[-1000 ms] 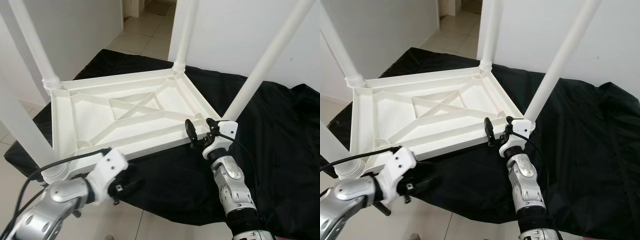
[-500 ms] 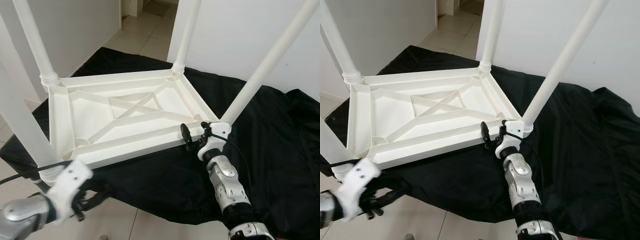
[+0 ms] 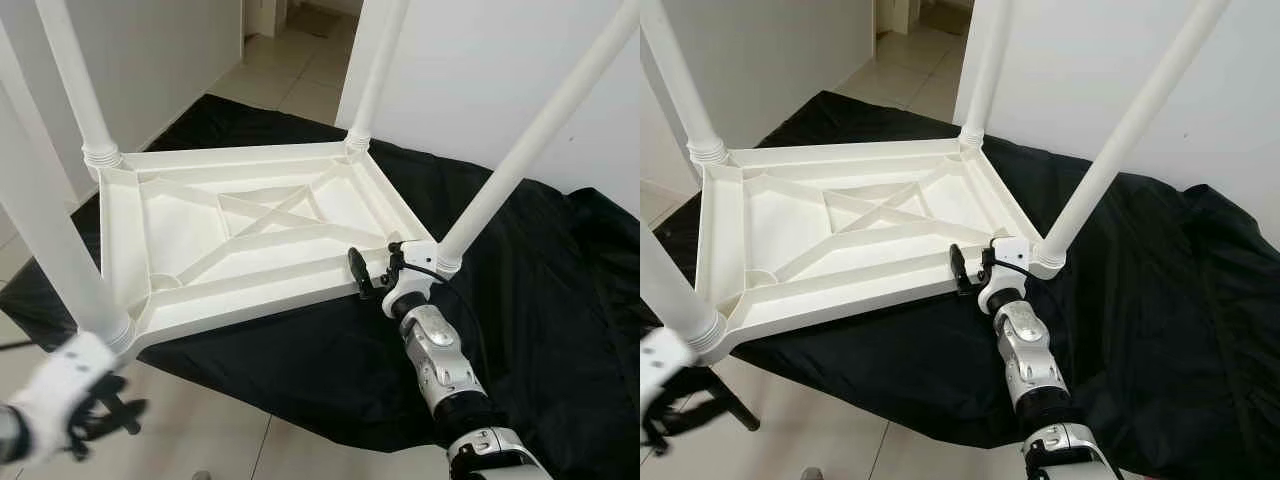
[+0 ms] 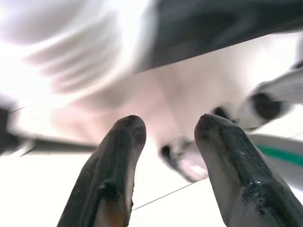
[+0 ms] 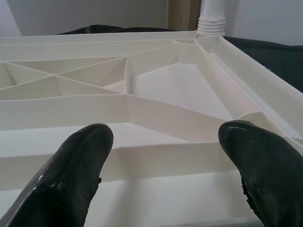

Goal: Building children table

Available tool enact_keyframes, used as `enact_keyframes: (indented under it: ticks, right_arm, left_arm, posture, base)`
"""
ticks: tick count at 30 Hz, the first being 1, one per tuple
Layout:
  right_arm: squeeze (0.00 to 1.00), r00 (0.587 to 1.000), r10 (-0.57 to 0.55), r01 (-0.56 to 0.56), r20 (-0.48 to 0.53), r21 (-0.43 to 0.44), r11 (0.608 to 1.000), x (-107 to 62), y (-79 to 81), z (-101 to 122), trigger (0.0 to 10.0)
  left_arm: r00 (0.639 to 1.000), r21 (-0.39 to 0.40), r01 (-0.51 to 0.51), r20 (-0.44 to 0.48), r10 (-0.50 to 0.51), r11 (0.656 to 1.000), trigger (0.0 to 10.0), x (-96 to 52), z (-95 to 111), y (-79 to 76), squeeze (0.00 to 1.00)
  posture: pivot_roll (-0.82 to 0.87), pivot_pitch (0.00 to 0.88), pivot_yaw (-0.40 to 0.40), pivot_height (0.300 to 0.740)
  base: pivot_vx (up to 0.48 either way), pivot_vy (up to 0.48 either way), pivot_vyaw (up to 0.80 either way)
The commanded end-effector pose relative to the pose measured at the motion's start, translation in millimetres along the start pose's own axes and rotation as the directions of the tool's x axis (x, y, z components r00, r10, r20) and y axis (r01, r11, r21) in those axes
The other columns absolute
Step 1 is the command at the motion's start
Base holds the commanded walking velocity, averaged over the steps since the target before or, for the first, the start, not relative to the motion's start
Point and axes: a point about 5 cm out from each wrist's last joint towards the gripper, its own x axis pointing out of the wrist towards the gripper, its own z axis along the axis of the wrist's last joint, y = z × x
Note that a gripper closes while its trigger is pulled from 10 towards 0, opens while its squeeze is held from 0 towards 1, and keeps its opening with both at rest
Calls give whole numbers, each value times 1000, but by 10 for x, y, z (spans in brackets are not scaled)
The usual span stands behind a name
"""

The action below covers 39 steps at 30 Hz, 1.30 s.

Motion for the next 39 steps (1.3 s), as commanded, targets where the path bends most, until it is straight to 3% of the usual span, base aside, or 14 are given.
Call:
enact_keyframes:
  ticks: [1, 3, 8, 10, 13, 15, 19, 24, 27, 30, 31, 34, 36, 39]
  right_arm:
    - [0, 1000, -4, 4, -5, -9, 1000, -1, -25, -17, 10000]
    - [0, 1000, -4, 4, -5, -9, 1000, 5, -19, -21, 10000]
    - [0, 1000, 6, -6, -5, -7, 1000, 9, 12, -39, 10000]
    - [0, 1000, 6, -6, -5, -7, 1000, 9, 12, -39, 10000]
    - [0, 1000, 8, -8, -11, -28, 1000, -10, 39, -67, 10000]
    - [0, 1000, 8, -8, -11, -28, 1000, -10, 39, -67, 10000]
    - [0, 1000, -4, 4, -4, -48, 999, -36, 50, -78, 10000]
    - [0, 1000, -24, 24, -2, -50, 998, -41, 37, -80, 10000]
    - [0, 997, -72, 72, 5, -52, 996, -59, -11, -79, 10000]
    - [0, 983, -180, 181, 22, -65, 981, -107, -114, -71, 10000]
    - [0, 971, -237, 238, 28, -71, 969, -136, -164, -70, 10000]
    - [0, 956, -290, 292, 29, -85, 953, -169, -214, -81, 10000]
    - [0, 939, -345, 344, 4, -83, 935, -217, -274, -130, 10000]
    - [0, 927, -375, 373, -7, -96, 923, -238, -308, -148, 10000]
  left_arm:
    - [1000, 3, 0, -20, 0, 1000, 10000, -27, -50, 64, 0]
    - [998, 1, -45, -35, 45, 999, 10000, -53, -69, 153, 0]
    - [952, 20, -304, -26, 305, 952, 10000, -139, -30, 654, 0]
    - [952, 20, -304, -26, 305, 952, 10000, -139, -30, 654, 0]
    - [874, 6, -481, 84, 478, 877, 10000, -163, 145, 991, 0]
    - [874, 6, -481, 84, 478, 877, 10000, -163, 145, 991, 0]
    - [816, -13, -559, 169, 553, 829, 10000, -155, 299, 1164, 0]
    - [791, -36, -581, 208, 575, 813, 10000, -145, 383, 1232, 0]
    - [752, -51, -615, 263, 605, 787, 10000, -132, 521, 1303, 0]
    - [678, -104, -653, 360, 640, 750, 10000, -93, 776, 1429, 0]
    - [651, -133, -650, 410, 639, 748, 10000, -72, 901, 1458, 0]
    - [642, -164, -616, 463, 612, 770, 10000, -40, 1008, 1442, 0]
    - [642, -131, -571, 545, 540, 811, 10000, 45, 1189, 1344, 0]
    - [637, -116, -553, 580, 508, 825, 10000, 85, 1260, 1282, 0]
  posture:
    - [179, 0, -139, 740]
    - [177, 0, -138, 740]
    - [175, 0, -141, 740]
    - [175, 0, -141, 740]
    - [166, 0, -139, 740]
    - [166, 0, -139, 740]
    - [155, 0, -133, 740]
    - [139, 0, -128, 740]
    - [135, 0, -130, 740]
    - [131, 0, -132, 740]
    - [127, 0, -132, 740]
    - [127, 0, -132, 740]
    - [110, 0, -124, 740]
    - [97, 0, -118, 740]
  base:
    - [0, 0, 0]
    - [0, 0, 0]
    - [0, 0, 0]
    - [0, 0, 0]
    - [0, 0, 0]
    - [0, 0, 0]
    - [0, 0, 0]
    - [0, 0, 0]
    - [0, 0, 0]
    - [0, 0, 0]
    - [0, 0, 0]
    - [0, 0, 0]
    - [0, 0, 0]
    - [0, 0, 0]
